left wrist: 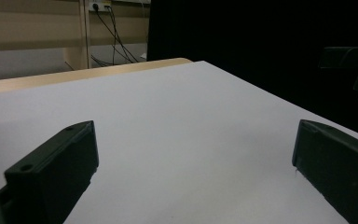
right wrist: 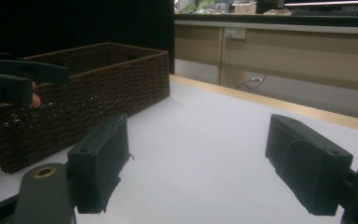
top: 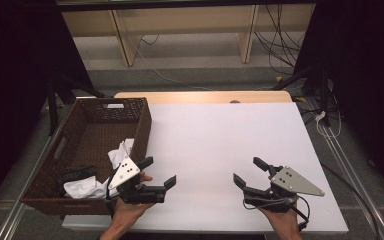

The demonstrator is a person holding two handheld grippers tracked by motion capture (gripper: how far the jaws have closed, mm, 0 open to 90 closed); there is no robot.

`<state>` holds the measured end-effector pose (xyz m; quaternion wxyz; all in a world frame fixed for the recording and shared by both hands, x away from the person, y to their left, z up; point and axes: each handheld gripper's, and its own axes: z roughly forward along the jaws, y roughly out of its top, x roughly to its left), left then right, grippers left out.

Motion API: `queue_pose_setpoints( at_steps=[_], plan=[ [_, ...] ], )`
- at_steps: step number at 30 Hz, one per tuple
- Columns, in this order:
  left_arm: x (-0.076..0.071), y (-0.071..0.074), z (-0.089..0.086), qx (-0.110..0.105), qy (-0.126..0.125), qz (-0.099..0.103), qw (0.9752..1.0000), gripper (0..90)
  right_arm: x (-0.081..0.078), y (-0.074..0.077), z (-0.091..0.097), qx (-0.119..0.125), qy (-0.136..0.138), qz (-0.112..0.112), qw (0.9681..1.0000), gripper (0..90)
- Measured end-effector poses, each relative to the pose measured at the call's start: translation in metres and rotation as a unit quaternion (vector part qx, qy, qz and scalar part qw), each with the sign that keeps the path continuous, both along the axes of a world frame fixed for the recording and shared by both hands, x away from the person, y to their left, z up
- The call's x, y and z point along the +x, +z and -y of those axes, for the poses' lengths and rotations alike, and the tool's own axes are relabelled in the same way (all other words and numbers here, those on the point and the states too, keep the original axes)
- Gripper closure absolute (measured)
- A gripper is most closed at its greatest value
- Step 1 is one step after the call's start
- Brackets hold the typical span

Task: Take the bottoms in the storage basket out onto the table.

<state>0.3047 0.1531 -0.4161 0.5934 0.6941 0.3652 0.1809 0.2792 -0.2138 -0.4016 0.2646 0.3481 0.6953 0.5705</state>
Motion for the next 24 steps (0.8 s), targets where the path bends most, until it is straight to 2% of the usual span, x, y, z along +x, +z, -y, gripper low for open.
queue_pose_setpoints(
  at_steps=[13,19,24],
  plan=[
    [0.0005,0.0018,0.0021,0.001,0.0,-0.004,1.0,0.0,-0.0005,0.0,-0.0009,-0.007,-0.001,0.0,1.0,22.4],
    [0.0018,0.0044,0.0026,-0.004,-0.004,-0.014,0.9999,0.3,-0.0006,0.0001,-0.0007,-0.008,-0.003,0.0,1.0,22.4],
    [0.0069,0.0084,0.0054,0.002,-0.005,-0.016,0.9999,1.9,-0.0001,-0.0003,-0.0008,-0.01,-0.002,-0.003,0.9999,22.5]
  ],
)
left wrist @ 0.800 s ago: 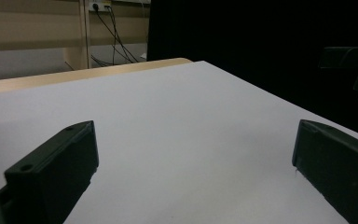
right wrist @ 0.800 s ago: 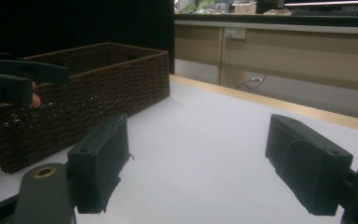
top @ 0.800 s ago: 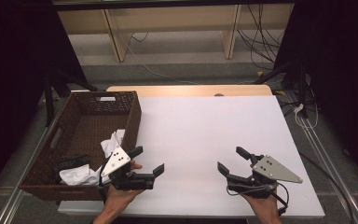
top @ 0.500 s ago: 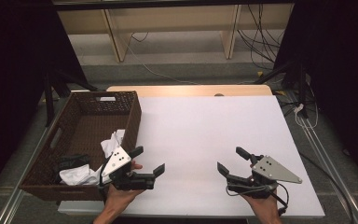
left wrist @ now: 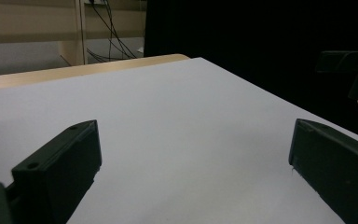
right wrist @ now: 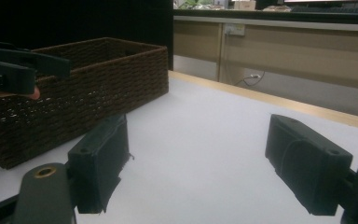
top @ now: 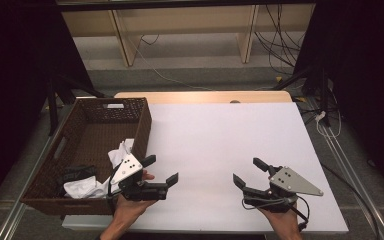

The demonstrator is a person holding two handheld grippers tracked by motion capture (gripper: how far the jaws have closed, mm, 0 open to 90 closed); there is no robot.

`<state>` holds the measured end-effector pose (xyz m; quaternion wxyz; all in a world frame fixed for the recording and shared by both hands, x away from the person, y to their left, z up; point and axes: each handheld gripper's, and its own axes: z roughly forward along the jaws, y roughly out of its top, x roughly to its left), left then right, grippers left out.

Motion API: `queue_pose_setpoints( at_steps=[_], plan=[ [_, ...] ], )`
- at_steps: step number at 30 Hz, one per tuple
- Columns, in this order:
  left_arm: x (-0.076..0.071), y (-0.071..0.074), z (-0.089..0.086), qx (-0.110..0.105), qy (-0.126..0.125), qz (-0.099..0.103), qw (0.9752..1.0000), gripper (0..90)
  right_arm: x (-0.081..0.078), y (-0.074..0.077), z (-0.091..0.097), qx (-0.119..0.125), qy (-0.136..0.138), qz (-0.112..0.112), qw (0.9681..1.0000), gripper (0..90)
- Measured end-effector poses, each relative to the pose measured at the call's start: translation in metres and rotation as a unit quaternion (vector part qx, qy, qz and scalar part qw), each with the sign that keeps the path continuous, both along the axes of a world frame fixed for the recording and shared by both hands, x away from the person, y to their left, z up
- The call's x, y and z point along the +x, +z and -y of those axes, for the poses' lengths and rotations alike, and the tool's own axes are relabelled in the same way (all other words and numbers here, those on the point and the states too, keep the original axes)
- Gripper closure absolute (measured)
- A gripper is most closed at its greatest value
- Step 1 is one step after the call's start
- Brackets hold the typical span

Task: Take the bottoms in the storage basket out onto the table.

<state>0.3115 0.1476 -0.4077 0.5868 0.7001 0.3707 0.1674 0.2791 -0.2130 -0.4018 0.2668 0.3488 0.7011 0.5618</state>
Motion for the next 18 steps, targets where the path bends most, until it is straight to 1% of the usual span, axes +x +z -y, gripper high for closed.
queue_pose_setpoints(
  at_steps=[2,5,6,7,8,9,11,13,14,16,17,18],
  plan=[
    [0.001,0.001,0.0,0.0,-0.002,-0.003,1.0,2.0,0.0,0.0,0.0,-0.002,0.0,-0.001,1.0,22.5],
    [0.004,0.004,0.0,0.006,-0.002,-0.003,1.0,2.2,0.0,0.0,0.0,-0.003,0.0,-0.004,1.0,22.6],
    [0.005,0.008,-0.001,0.011,-0.005,-0.012,0.9999,2.7,0.0,0.0,0.0,-0.003,0.0,-0.003,1.0,22.6],
    [0.005,0.008,-0.001,0.011,-0.005,-0.012,0.9999,2.7,0.0,0.0,0.0,-0.003,0.0,-0.003,1.0,22.6],
    [0.006,0.012,-0.002,0.015,-0.005,-0.018,0.9997,2.9,0.0,0.0,0.0,-0.002,-0.001,-0.004,1.0,22.6],
    [0.006,0.012,-0.002,0.015,-0.005,-0.018,0.9997,3.5,0.0,0.0,0.0,-0.002,-0.001,-0.004,1.0,22.6],
    [0.008,0.017,-0.002,0.027,-0.004,-0.028,0.9992,3.7,0.0,0.0,0.0,-0.003,-0.001,-0.004,1.0,22.6],
    [0.009,0.022,-0.003,0.029,-0.005,-0.037,0.9989,4.7,0.001,-0.001,0.0,-0.001,-0.001,-0.004,1.0,22.7],
    [0.012,0.028,-0.004,0.035,-0.005,-0.05,0.9981,4.8,0.001,-0.001,0.0,-0.001,-0.001,-0.005,1.0,22.7],
    [0.012,0.03,-0.005,0.036,-0.003,-0.054,0.9979,5.1,0.001,-0.001,0.0,-0.001,-0.001,-0.007,1.0,22.7],
    [0.015,0.036,-0.006,0.041,0.004,-0.062,0.9972,5.5,0.001,-0.001,0.0,-0.002,-0.001,-0.007,1.0,22.7],
    [0.016,0.039,-0.007,0.044,0.004,-0.067,0.9968,5.6,0.001,-0.001,0.0,-0.002,-0.002,-0.007,1.0,22.7]
  ],
)
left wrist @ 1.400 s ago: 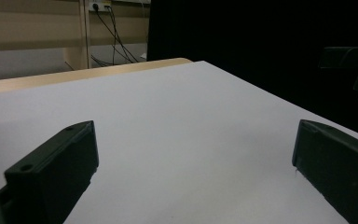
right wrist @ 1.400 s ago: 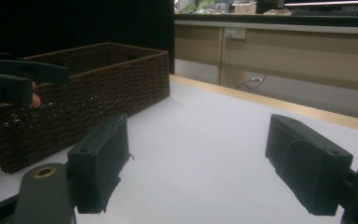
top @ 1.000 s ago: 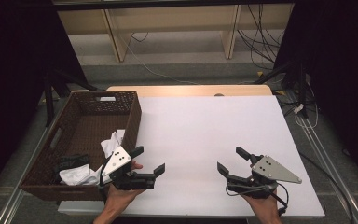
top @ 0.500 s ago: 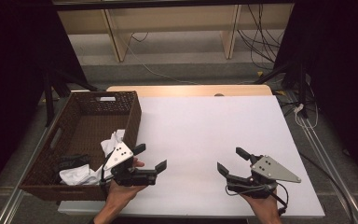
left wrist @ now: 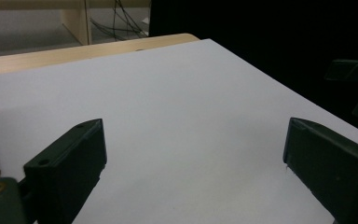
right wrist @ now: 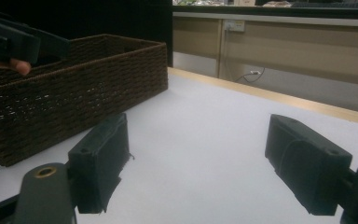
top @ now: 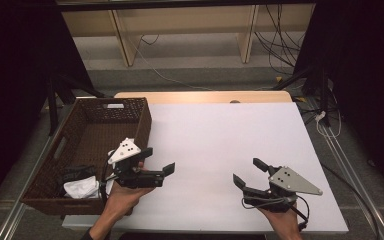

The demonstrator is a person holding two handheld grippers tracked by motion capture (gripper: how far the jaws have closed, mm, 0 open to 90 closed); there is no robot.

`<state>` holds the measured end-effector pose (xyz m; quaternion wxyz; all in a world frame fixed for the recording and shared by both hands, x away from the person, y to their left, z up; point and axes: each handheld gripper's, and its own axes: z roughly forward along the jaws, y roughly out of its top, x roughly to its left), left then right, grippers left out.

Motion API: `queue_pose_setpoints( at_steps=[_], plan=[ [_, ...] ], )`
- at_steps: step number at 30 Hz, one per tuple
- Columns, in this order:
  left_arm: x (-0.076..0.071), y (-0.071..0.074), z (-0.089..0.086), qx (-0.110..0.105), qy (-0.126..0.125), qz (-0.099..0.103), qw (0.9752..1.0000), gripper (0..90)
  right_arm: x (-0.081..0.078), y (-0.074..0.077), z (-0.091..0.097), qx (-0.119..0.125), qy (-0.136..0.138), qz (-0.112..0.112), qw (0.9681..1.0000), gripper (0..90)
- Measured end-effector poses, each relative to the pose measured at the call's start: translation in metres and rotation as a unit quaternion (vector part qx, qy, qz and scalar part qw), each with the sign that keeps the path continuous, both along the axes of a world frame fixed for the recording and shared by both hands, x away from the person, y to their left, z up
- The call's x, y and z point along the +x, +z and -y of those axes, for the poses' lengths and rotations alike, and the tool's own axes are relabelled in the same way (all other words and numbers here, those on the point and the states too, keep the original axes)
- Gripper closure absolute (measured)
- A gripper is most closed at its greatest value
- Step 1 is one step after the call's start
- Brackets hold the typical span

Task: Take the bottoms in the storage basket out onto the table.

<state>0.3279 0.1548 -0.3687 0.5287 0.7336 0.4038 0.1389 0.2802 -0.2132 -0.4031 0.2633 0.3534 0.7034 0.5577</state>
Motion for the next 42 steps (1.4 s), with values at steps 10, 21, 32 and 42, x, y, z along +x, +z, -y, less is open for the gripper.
queue_pose_setpoints(
  at_steps=[10,21,32,42],
  plan=[
    [0.015,0.027,-0.027,0.038,0.04,0.002,0.9985,5.5,0.0,0.0,0.0,-0.003,-0.001,-0.004,1.0,22.7],
    [0.031,0.036,-0.079,0.054,0.115,-0.013,0.9918,6.9,0.001,-0.001,0.0,-0.005,0.0,-0.007,1.0,22.7],
    [0.038,0.03,-0.093,0.073,0.135,-0.032,0.9877,7.2,0.001,-0.002,0.0,-0.006,0.0,-0.009,0.9999,22.7],
    [0.045,0.021,-0.101,0.099,0.153,-0.058,0.9816,7.3,0.001,-0.002,0.0,-0.008,-0.001,-0.01,0.9999,22.7]
  ],
)
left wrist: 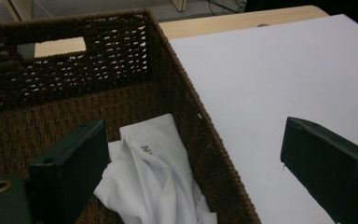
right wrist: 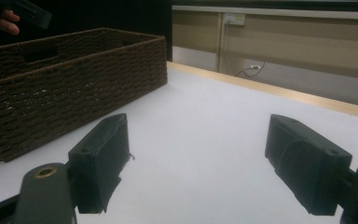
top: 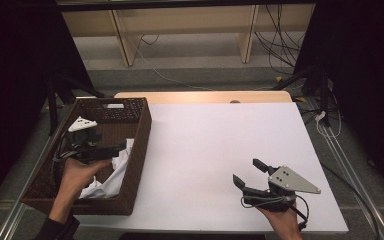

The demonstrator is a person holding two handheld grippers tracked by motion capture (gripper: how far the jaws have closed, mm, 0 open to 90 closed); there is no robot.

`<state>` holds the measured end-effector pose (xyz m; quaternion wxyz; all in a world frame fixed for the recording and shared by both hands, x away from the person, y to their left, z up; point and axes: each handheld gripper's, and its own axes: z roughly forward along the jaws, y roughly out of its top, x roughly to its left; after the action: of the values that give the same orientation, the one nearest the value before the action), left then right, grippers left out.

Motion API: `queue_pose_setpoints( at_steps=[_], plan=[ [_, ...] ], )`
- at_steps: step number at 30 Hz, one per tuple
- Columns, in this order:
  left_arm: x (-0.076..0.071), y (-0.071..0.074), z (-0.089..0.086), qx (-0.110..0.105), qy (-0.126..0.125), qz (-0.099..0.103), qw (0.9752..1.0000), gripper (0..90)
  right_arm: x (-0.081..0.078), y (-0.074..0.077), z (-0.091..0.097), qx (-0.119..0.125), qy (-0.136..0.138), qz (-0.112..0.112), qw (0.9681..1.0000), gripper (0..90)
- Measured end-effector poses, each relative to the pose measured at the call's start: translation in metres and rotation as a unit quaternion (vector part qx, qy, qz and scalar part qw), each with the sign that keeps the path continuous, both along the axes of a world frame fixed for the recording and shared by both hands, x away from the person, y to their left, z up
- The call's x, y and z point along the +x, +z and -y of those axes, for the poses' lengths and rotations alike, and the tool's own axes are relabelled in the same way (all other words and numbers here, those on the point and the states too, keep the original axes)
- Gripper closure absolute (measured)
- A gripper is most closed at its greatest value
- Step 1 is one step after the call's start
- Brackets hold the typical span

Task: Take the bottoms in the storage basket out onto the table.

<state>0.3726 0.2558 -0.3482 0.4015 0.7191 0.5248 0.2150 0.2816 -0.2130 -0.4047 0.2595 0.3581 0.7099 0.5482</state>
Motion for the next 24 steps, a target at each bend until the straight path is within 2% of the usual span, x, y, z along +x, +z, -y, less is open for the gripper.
queue_pose_setpoints(
  at_steps=[2,13,17,20,24],
  plan=[
    [0.003,-0.004,-0.003,0.008,0.007,-0.015,0.9998,7.4,0.0,0.0,0.0,0.0,0.0,0.0,1.0,22.7],
    [0.01,-0.015,-0.011,0.025,0.024,-0.051,0.9981,7.4,0.0,0.0,0.0,-0.001,0.0,-0.002,1.0,22.7],
    [0.015,-0.023,-0.014,0.031,0.032,-0.071,0.9965,7.4,0.0,-0.001,0.0,-0.003,-0.001,-0.004,1.0,22.7],
    [0.018,-0.026,-0.014,0.033,0.034,-0.079,0.9958,7.4,0.001,-0.001,0.0,-0.003,-0.001,-0.004,1.0,22.7],
    [0.027,-0.034,-0.016,0.037,0.042,-0.103,0.9931,7.4,0.001,-0.001,0.0,-0.003,-0.002,-0.005,1.0,22.7]
  ],
)
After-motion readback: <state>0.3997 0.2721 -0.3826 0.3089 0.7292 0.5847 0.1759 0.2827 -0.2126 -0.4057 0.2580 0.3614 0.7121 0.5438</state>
